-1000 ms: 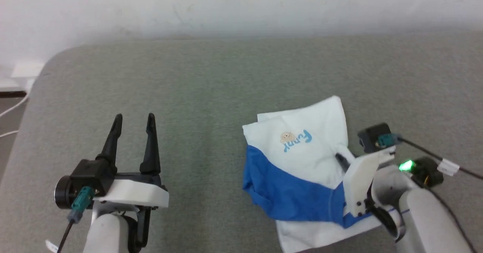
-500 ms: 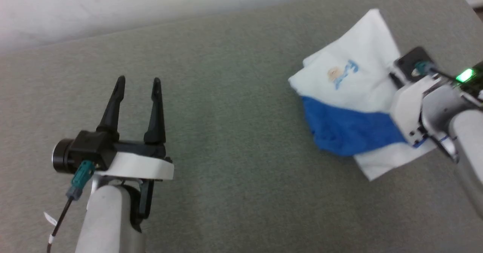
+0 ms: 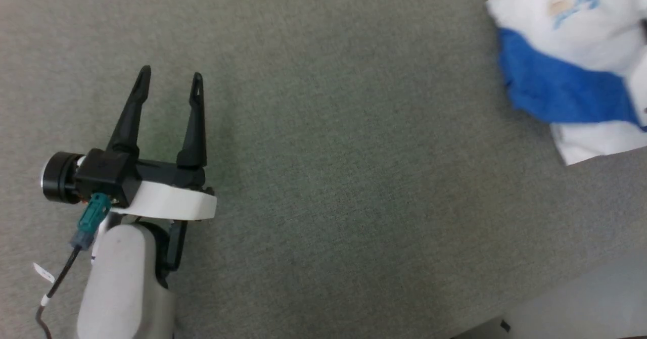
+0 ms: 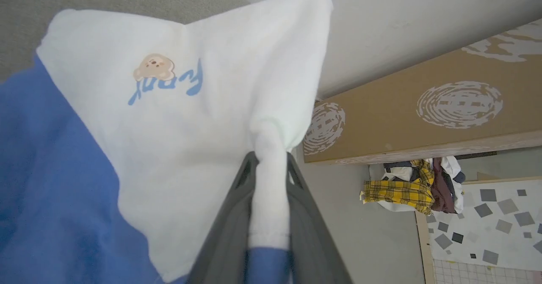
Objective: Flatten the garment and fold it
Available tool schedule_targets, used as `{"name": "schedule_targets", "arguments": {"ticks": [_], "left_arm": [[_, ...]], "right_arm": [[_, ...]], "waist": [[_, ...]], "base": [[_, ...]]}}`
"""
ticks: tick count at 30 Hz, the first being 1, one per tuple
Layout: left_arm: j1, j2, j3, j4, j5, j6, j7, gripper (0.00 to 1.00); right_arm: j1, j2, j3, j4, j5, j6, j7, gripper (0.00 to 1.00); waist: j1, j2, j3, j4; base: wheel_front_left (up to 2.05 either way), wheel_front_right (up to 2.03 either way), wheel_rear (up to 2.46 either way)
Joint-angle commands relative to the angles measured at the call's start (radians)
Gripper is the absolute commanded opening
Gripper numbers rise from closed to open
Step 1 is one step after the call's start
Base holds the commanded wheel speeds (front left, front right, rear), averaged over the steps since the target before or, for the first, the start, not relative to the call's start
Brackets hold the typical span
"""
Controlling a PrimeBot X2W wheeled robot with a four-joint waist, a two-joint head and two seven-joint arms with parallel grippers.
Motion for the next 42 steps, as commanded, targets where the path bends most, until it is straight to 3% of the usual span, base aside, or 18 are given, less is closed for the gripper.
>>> {"name": "schedule_targets", "arguments": {"ticks": [1,15,16,17,18,23,28,36,42], "left_arm": [[-0.019,0.013,-0.001,-0.008,0.009,-0.005,-0.004,1.0],[-0.022,0.046,0.003,-0.046,0.007,0.005,0.01,1.0],[-0.021,0.045,0.002,-0.044,0.006,0.006,0.009,1.0],[-0.019,0.044,0.001,-0.041,0.004,0.007,0.009,1.0],[-0.017,0.043,0.001,-0.037,0.003,0.009,0.008,1.0],[-0.004,0.018,-0.01,-0.003,-0.014,0.014,0.001,1.0],[0.03,-0.01,-0.011,0.038,-0.036,0.025,-0.004,1.0],[0.12,-0.046,0.007,0.057,-0.077,0.038,-0.004,1.0],[0.163,-0.062,0.009,0.077,-0.101,0.042,-0.005,1.0]], "right_arm": [[-0.026,-0.003,-0.034,0.021,-0.021,-0.002,-0.017,0.0],[-0.063,0.05,-0.365,0.1,-0.247,-0.002,-0.119,0.0],[-0.061,0.056,-0.384,0.104,-0.259,-0.002,-0.121,0.14],[-0.058,0.06,-0.401,0.11,-0.269,-0.002,-0.124,0.45],[-0.055,0.064,-0.424,0.115,-0.277,-0.002,-0.125,1.0],[-0.024,0.072,-0.472,0.112,-0.321,-0.002,-0.173,1.0],[0.023,0.091,-0.477,0.09,-0.291,-0.002,-0.23,1.0],[0.155,0.139,-0.403,-0.008,-0.144,-0.002,-0.301,1.0],[0.327,0.199,-0.378,-0.203,0.015,-0.002,-0.31,1.0]], "waist": [[-0.0002,-0.0001,0.07,-0.011],[-0.0002,-0.0001,0.135,0.079],[-0.0002,-0.0001,0.131,0.081],[-0.0002,-0.0001,0.124,0.084],[-0.0002,-0.0001,0.116,0.085],[-0.0002,-0.0001,0.036,0.102],[-0.0002,-0.0001,-0.083,0.129],[-0.0002,-0.0001,-0.264,0.197],[-0.0002,-0.0001,-0.354,0.265]], "base": [[0.0,0.0,0.0],[0.0,0.0,0.0],[0.0,0.0,0.0],[0.0,0.0,0.0],[0.0,0.0,0.0],[0.0,0.0,0.0],[0.0,0.0,0.0],[0.0,0.0,0.0],[0.0,0.0,0.0]]}}
